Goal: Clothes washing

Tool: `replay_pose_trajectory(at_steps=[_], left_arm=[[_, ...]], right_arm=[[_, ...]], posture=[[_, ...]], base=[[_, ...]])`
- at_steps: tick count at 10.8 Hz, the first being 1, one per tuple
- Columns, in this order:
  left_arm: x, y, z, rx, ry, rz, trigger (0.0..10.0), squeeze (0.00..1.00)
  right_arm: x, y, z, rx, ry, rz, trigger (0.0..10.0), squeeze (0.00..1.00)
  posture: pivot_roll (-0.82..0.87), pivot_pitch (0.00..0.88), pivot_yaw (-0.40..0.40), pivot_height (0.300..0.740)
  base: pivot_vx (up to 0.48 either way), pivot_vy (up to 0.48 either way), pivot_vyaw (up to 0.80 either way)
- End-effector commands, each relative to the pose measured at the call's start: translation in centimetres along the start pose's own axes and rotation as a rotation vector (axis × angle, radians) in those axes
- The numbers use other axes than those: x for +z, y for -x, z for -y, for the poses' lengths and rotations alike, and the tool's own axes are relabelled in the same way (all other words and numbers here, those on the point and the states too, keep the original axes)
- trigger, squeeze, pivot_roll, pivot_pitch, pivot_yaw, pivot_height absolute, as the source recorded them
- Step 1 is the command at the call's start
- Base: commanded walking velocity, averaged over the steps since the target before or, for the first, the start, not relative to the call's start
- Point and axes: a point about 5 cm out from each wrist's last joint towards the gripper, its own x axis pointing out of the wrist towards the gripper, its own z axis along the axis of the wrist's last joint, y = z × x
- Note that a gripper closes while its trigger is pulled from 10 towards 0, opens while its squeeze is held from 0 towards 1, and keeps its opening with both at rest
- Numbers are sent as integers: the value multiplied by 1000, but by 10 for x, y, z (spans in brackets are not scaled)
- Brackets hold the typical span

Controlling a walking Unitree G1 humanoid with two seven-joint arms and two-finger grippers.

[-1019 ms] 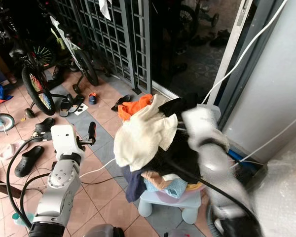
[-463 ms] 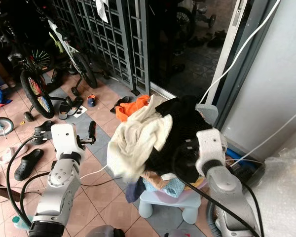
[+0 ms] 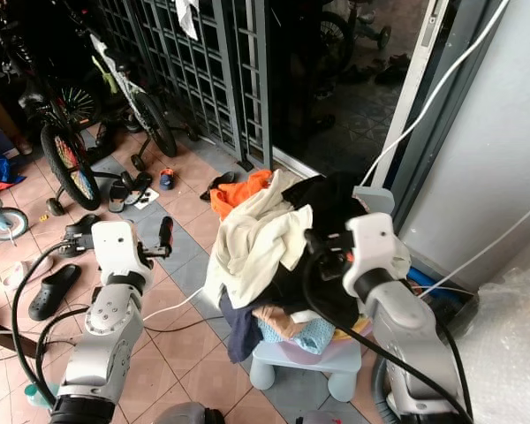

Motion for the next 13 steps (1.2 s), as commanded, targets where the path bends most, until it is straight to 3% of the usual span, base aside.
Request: replay_pose_trajectory(at_steps=[1,2,5,7,9,11,12,13], left_arm=[[0,-1,-2,7,-9,-4,10000,0],[1,0,-1,4,-8,-5,10000,0],[0,3,-4,13,-9,-9,10000,0],[-1,4,-5,12,-7,-17,10000,0],[-2,3,-2,-8,-2,-26,10000,0],[-1,2,1,-19,-1,-27,10000,0],[-1,2,1,-20,-2,-27,10000,0],[-1,3,0,-19,-5,-28,10000,0]], right_arm=[[0,-2,-3,26,6,-9,10000,0],[-8,-12,-8,21,93,-52,10000,0],[3,-13,-4,-11,46,33,10000,0],[6,-2,3,97,3,54,10000,0],[1,5,11,197,9,2,10000,0],[-13,6,15,231,132,-62,10000,0],[-19,4,9,269,194,-73,10000,0],[-30,-1,3,286,339,-105,10000,0]], posture=[[-70,0,96,740],[-65,0,96,740],[-57,0,92,740],[-63,0,94,740],[-74,0,100,740],[-76,0,102,740],[-72,0,104,740],[-57,0,103,740]], base=[[0,0,0],[0,0,0],[0,0,0],[0,0,0],[0,0,0],[0,0,0],[0,0,0],[0,0,0]])
